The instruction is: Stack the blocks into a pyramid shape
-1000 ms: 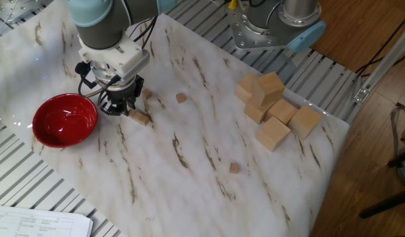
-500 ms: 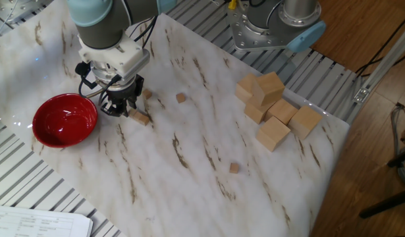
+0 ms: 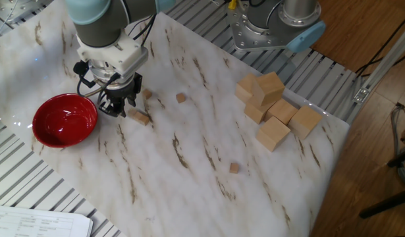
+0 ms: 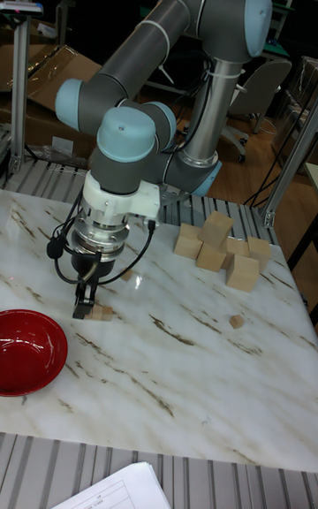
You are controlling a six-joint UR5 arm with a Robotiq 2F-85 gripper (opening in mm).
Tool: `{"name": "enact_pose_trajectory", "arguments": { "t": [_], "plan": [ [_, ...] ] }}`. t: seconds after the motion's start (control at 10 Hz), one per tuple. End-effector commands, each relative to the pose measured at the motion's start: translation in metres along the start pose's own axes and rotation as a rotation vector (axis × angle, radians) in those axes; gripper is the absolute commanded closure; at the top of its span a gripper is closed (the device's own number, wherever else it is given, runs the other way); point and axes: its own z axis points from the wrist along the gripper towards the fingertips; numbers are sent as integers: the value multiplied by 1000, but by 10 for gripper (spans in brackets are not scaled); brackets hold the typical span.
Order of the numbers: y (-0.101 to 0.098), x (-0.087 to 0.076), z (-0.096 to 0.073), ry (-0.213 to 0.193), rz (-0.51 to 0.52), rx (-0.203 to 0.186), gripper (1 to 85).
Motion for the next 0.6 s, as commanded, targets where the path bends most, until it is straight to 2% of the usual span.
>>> {"name": "enact_pose_trajectory", "arguments": {
  "t": [0.0,0.4,0.5],
  "plan": [
    [2,4,-10,-3,22,-4,450],
    [18,0,-19,-20,95,-22,480],
    [23,-5,-19,-45,123,-30,483]
  ]
}}
